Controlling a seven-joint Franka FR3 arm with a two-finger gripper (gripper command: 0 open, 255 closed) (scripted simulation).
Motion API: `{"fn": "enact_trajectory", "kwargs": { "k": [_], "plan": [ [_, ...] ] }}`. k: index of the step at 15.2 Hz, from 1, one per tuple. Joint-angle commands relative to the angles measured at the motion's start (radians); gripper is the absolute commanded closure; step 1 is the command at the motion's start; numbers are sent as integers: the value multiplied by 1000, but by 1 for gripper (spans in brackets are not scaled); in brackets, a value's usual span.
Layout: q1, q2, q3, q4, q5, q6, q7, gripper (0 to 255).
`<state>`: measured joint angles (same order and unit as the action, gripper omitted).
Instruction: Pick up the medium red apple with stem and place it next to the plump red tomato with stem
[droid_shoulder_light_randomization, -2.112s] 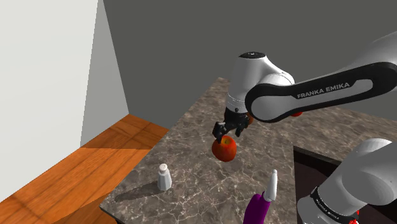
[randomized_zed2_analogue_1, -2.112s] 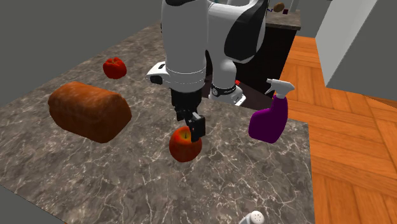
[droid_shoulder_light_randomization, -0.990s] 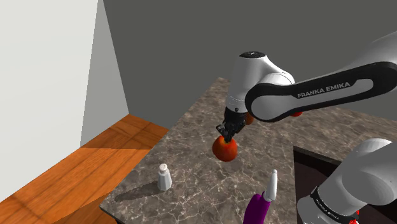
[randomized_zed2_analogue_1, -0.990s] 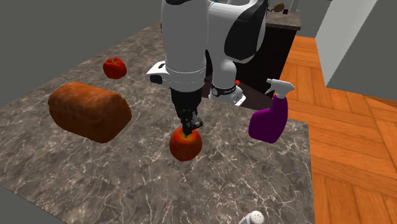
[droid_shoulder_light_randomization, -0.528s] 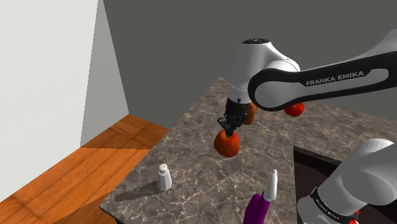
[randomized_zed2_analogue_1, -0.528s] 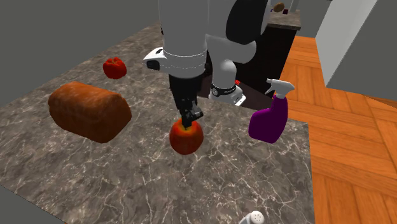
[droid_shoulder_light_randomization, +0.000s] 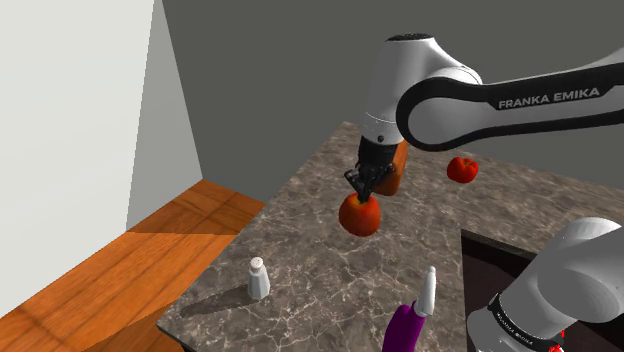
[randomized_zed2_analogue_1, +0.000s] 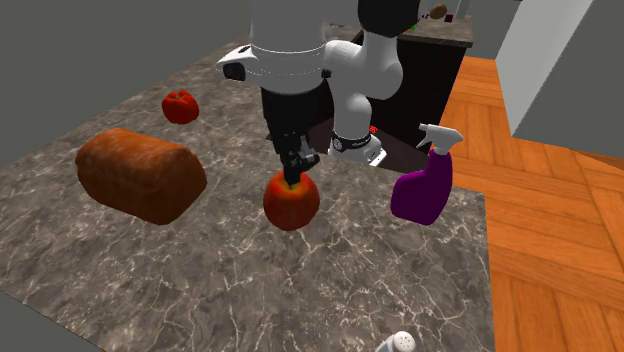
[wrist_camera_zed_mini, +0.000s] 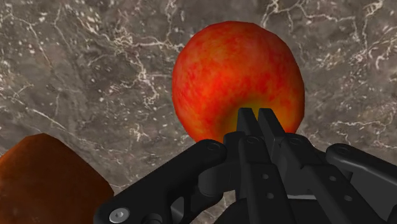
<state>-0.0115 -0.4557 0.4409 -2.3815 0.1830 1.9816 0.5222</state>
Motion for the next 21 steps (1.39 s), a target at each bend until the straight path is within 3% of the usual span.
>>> {"fn": "enact_trajectory", "kwargs": {
  "k": [1, 18, 21],
  "plan": [
    [0, -9, -5, 23, -1, -32, 0, 255],
    [-10, -22, -36, 229, -19, -251, 1, 255],
    [-33, -32, -94, 211, -39, -249, -74, 255]
  ]
}}
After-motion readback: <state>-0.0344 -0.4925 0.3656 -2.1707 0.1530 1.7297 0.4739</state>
